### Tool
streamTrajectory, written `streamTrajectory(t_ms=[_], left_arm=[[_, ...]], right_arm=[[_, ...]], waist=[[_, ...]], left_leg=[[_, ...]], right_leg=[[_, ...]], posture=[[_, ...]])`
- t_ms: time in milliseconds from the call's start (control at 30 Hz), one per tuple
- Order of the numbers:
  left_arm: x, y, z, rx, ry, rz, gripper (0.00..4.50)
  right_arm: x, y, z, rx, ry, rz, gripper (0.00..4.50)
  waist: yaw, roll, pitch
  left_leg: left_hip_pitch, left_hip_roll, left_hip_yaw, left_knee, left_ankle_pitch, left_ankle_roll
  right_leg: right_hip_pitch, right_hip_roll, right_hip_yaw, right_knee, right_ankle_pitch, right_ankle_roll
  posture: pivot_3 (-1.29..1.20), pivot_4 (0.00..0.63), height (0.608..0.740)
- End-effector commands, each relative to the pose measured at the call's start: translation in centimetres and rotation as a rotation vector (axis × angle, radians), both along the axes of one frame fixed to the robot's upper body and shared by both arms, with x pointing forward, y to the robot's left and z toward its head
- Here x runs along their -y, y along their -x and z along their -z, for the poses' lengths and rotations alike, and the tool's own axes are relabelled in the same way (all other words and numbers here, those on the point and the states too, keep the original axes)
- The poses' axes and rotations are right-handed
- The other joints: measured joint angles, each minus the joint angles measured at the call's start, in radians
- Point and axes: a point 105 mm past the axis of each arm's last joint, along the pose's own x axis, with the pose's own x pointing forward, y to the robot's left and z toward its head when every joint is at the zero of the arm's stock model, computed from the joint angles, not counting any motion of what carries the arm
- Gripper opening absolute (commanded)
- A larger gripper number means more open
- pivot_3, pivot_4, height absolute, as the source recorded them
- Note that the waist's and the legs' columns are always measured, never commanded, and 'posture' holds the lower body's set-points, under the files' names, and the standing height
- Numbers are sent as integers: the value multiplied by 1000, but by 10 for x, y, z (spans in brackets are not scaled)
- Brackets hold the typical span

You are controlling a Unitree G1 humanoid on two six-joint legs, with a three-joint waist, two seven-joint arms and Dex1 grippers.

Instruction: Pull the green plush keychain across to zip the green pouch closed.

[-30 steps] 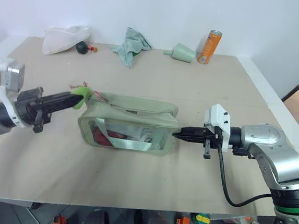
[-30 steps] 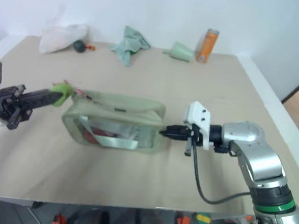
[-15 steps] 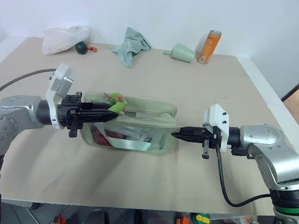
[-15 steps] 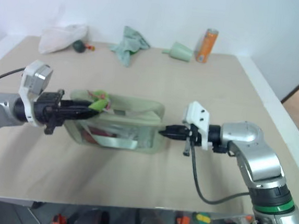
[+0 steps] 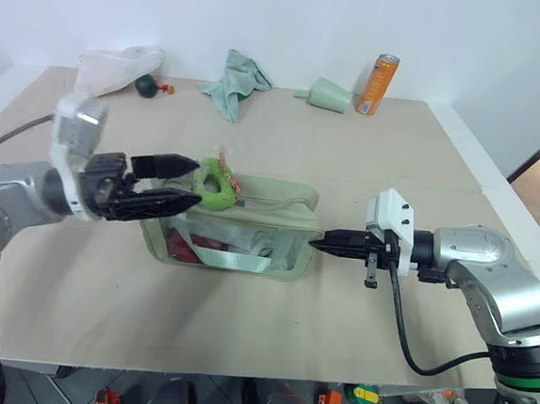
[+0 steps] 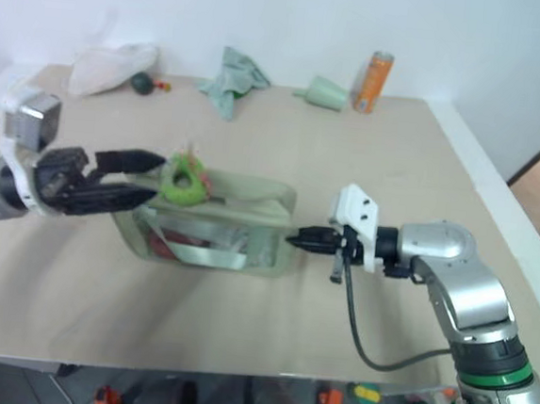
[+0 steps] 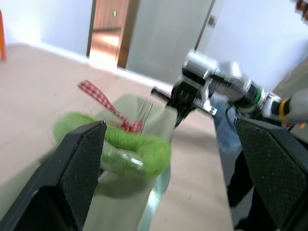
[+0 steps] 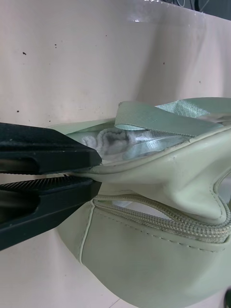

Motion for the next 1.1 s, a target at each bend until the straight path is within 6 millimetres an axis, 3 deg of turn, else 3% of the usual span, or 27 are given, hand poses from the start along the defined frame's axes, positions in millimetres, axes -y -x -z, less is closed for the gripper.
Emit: streamTrajectory(t_ms=[33,133,367,800,833,900,1100], left_arm=[[-13,10,-15,57,13,-39,4463],[-32,11,-12,34,10,-114,4463],[-72,16,19,-74,-54,-270,4463],[-55,5,67,-171,-122,-238,4463],[-53,5,69,-172,-120,-228,3914],[-49,3,70,-176,-112,-212,3388],[-45,-5,64,-165,-76,-192,1224]], right_arm=[[-4,0,-6,32,0,-24,0],[-5,0,-6,33,-2,-31,0],[-6,-1,-6,31,-2,-38,0],[-6,0,-9,36,-3,-44,0],[-5,0,-9,36,-2,-41,0],[-4,1,-9,36,0,-36,0],[-2,3,-8,32,3,-24,0]], waist=[[0,0,0],[2,0,0],[-5,0,0],[-1,0,0],[-1,0,0],[-1,0,0],[0,0,0]], left_leg=[[0,0,0,0,0,0],[0,0,0,0,0,0],[1,1,0,-1,0,0],[1,1,0,-1,0,0],[0,1,0,-1,0,0],[0,1,0,-1,0,0],[0,1,0,-1,0,0]], right_leg=[[0,0,0,0,0,0],[0,0,0,0,0,0],[-1,0,-2,0,-1,-2],[-1,-1,-2,0,-1,-2],[-1,0,-2,0,-1,-2],[-1,-1,-2,0,-1,-2],[-1,0,-2,0,-1,-2]], posture=[[0,150,740],[0,150,740],[0,150,740],[0,150,740],[0,150,740],[0,150,740],[0,150,740]])
